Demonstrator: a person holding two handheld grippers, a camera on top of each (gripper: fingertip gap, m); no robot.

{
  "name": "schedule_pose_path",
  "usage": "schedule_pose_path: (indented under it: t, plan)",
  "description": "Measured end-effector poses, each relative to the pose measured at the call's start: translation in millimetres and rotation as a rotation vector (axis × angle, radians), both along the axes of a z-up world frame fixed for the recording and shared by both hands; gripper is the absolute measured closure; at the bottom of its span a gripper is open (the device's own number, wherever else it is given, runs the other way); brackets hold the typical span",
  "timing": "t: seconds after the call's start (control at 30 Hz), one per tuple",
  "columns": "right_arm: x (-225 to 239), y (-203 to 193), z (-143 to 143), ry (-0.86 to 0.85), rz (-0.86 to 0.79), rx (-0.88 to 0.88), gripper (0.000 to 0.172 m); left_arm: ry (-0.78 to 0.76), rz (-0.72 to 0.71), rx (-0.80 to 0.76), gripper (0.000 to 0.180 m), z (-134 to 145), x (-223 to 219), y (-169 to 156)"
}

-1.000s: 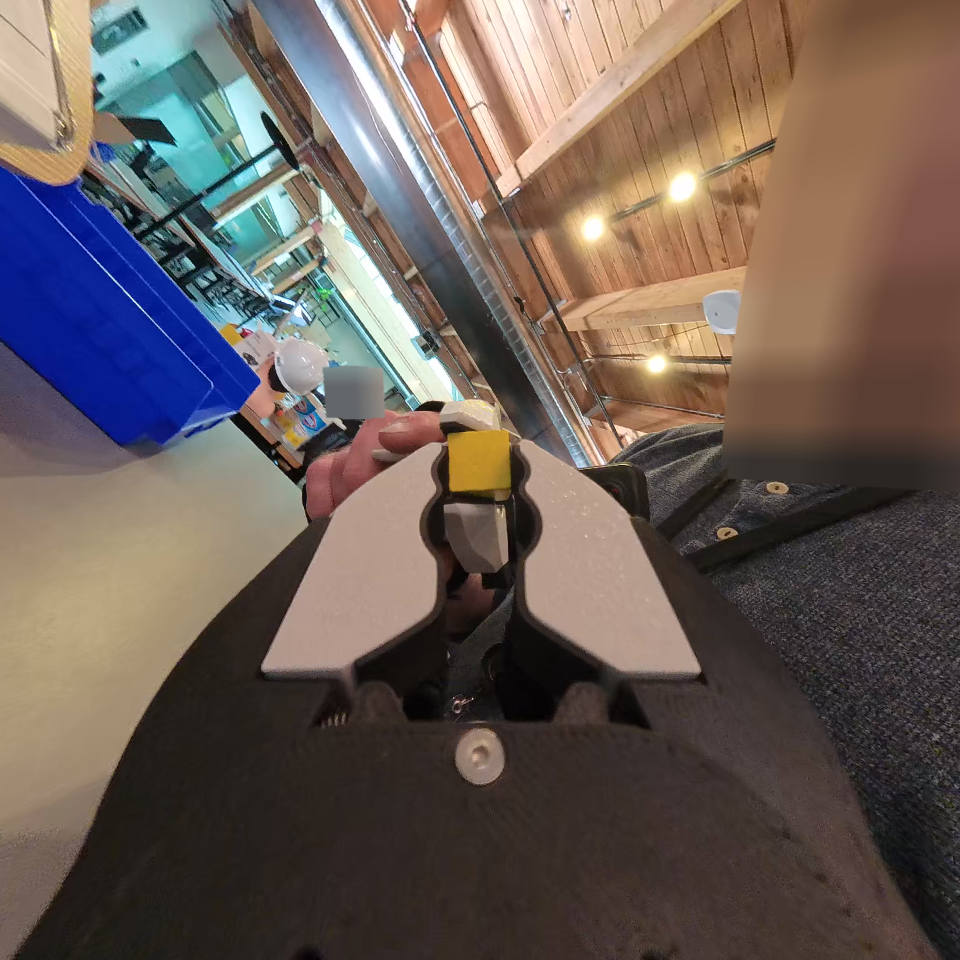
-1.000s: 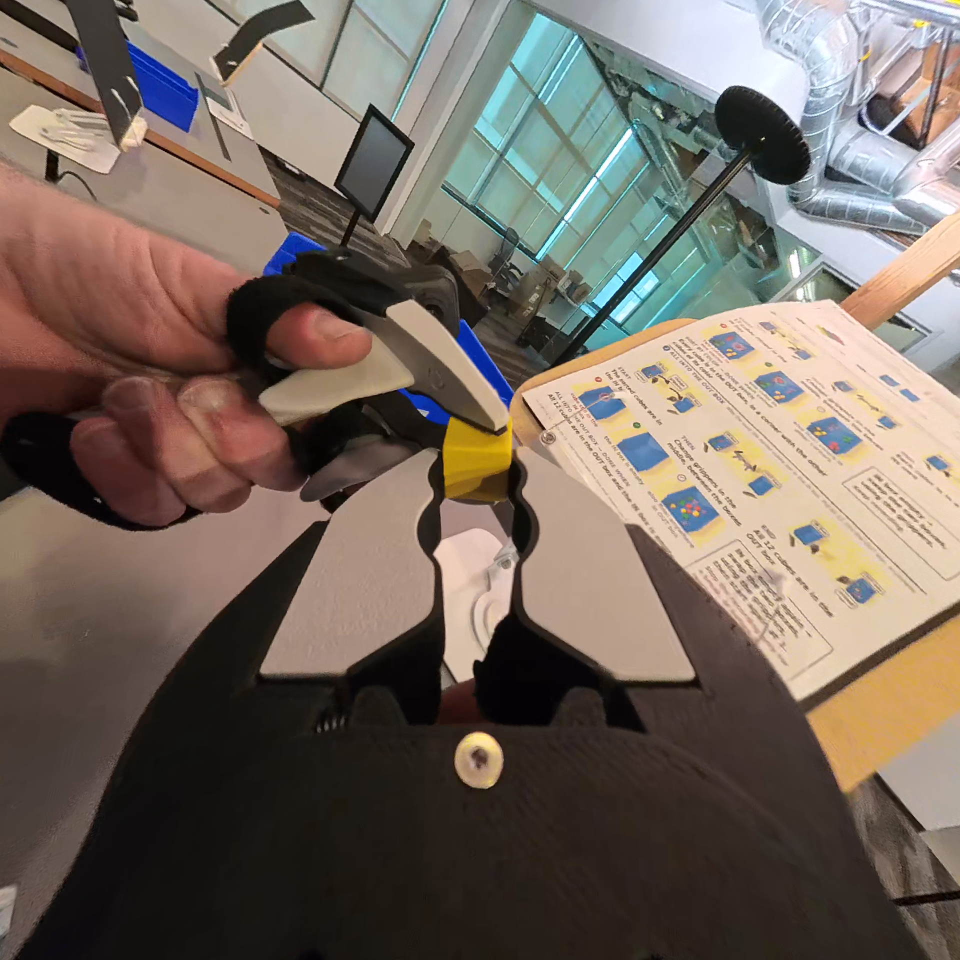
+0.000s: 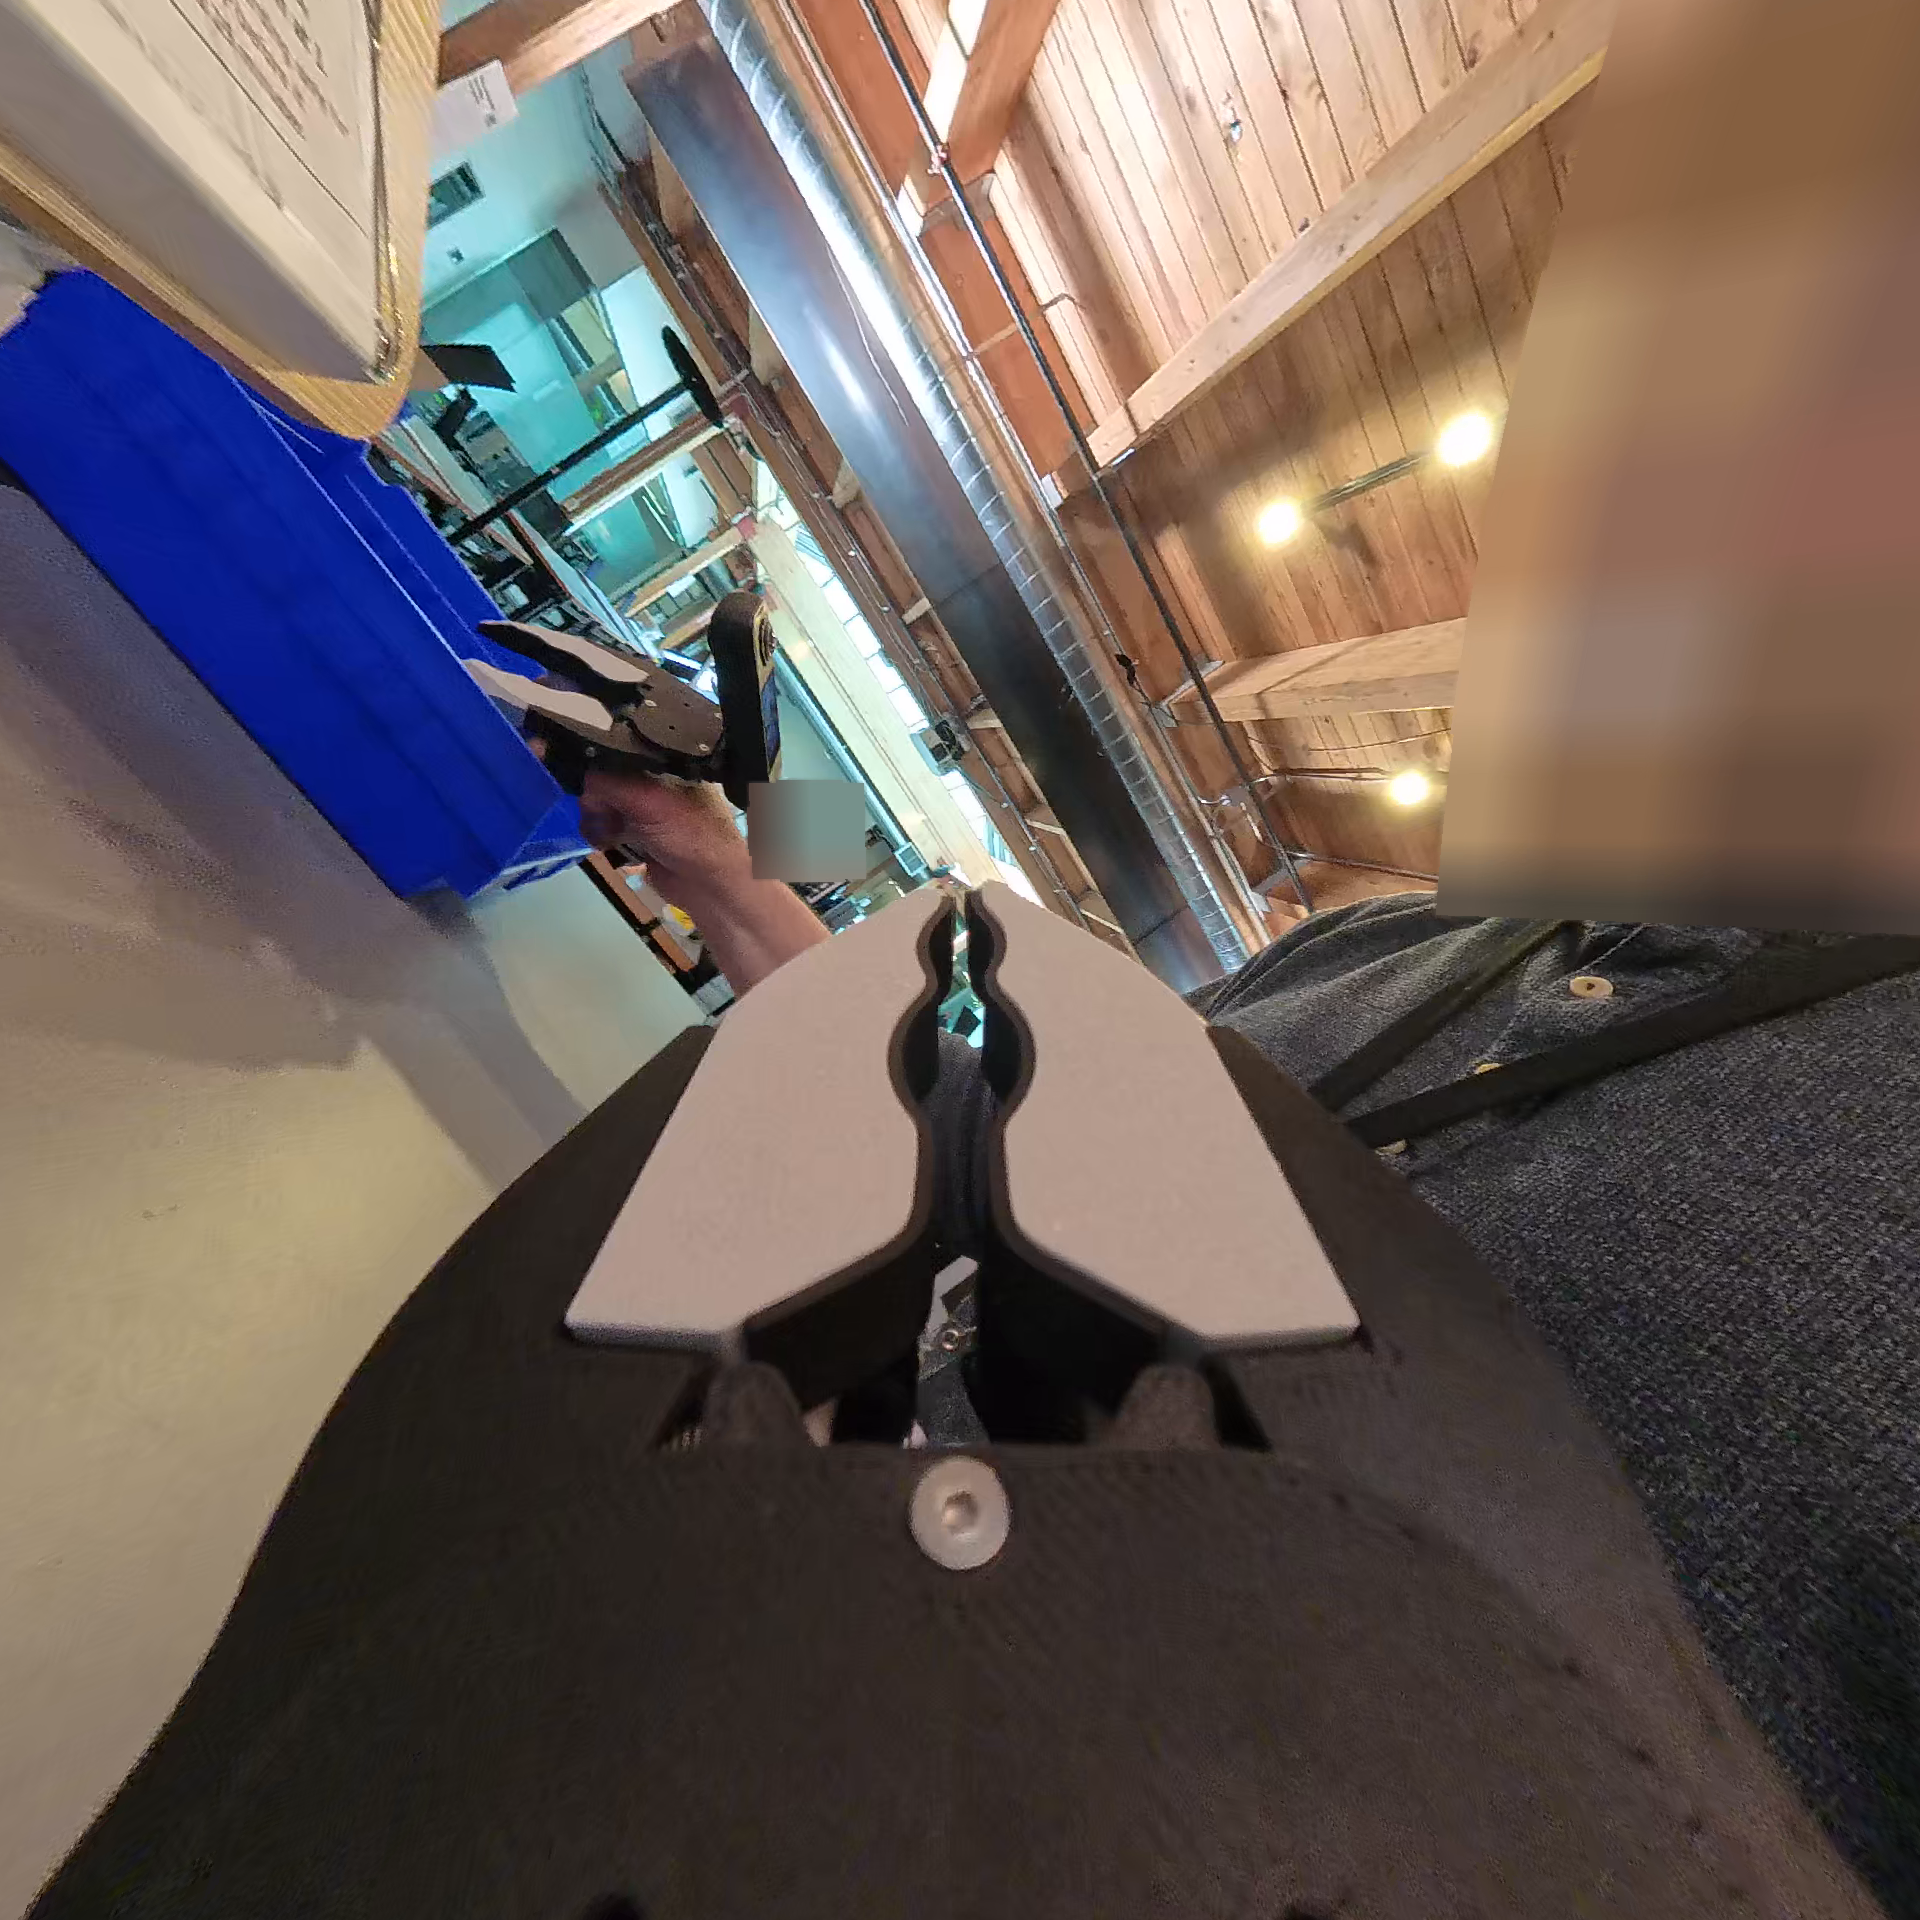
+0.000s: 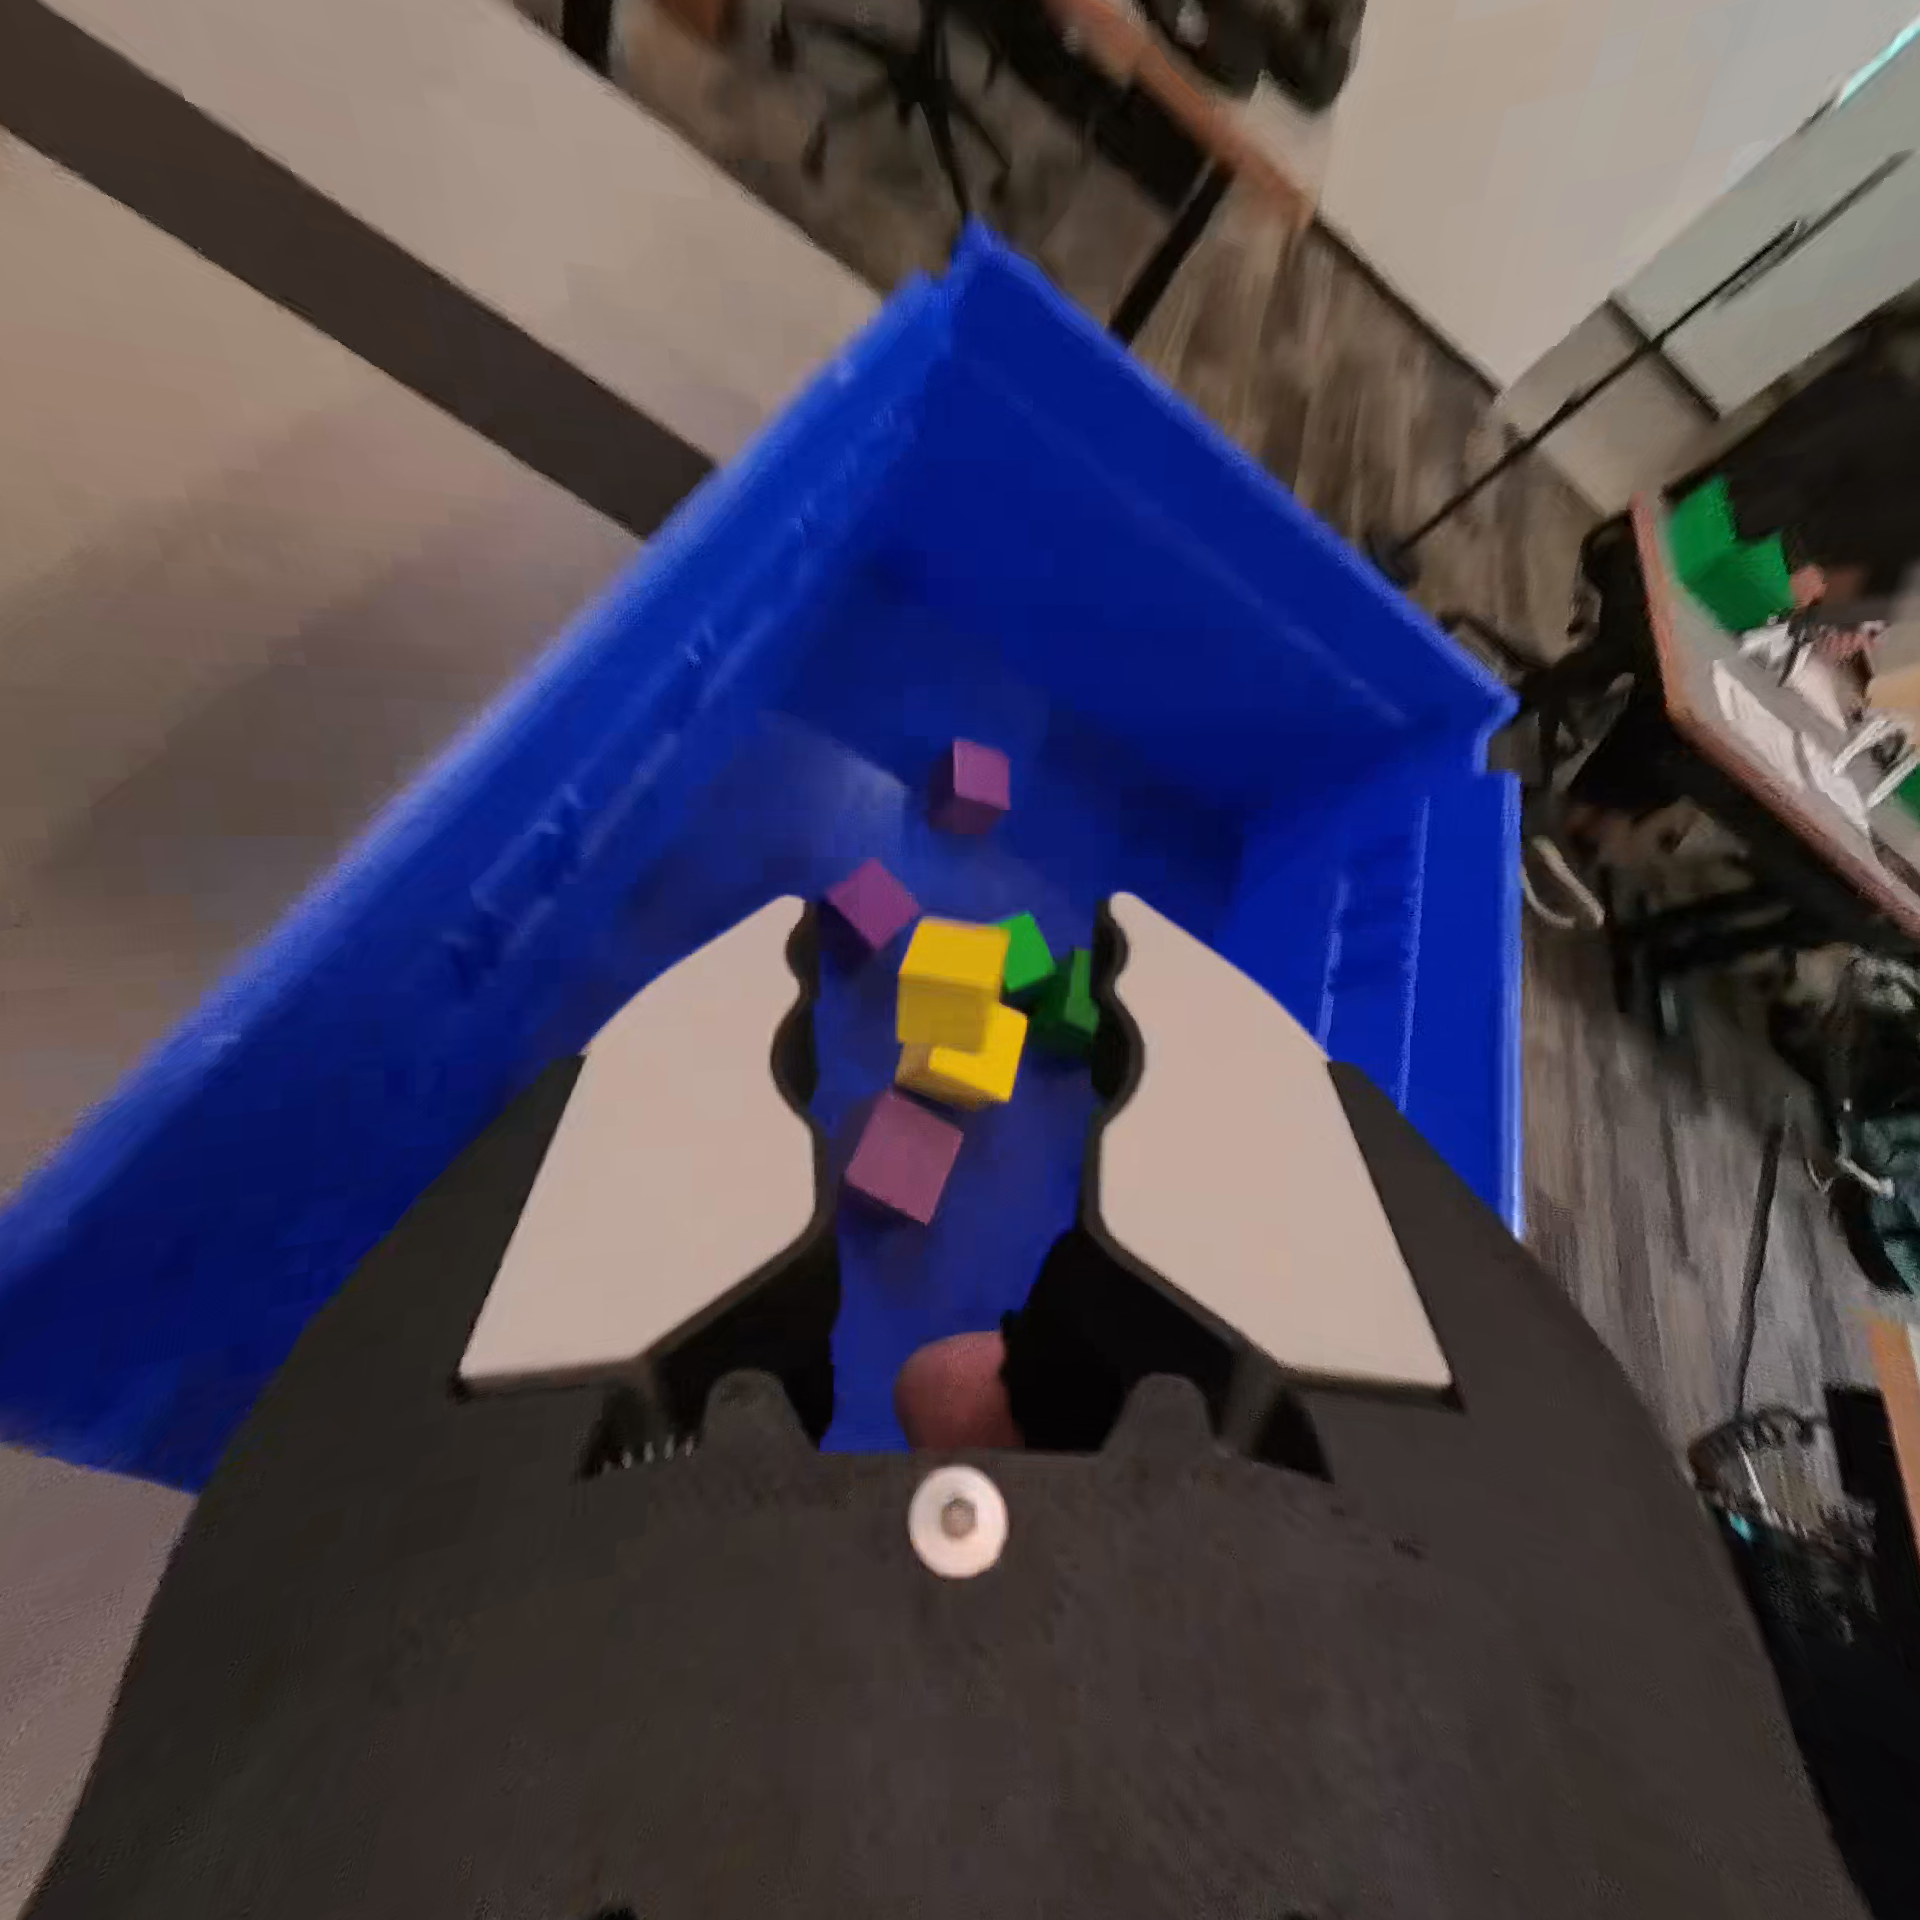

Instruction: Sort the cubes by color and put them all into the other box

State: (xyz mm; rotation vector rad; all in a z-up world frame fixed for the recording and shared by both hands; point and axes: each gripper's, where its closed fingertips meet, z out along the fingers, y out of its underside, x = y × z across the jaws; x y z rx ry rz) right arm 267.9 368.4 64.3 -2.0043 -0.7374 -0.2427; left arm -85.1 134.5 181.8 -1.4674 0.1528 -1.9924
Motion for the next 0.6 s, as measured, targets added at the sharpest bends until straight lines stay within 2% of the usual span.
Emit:
schedule_pose_path:
  t: [0.17, 0.33, 0.5, 0.6]
  plan:
    - [7, -8, 19, 0.049, -0.056, 0.088, 0.132, 0.076, 0.069, 0.009, 0.176, -5, -21, 5]
    - [-14, -38, 35, 0.052, -0.035, 0.158, 0.14, 0.188, 0.194, 0.039, 0.176, -11, -67, 23]
    - [-55, -72, 41, 0.03, 0.048, 0.205, 0.142, 0.419, 0.385, 0.099, 0.169, -13, -140, 60]
    - [-73, -86, 41, -0.005, 0.09, 0.216, 0.145, 0.611, 0.515, 0.147, 0.166, -14, -193, 89]
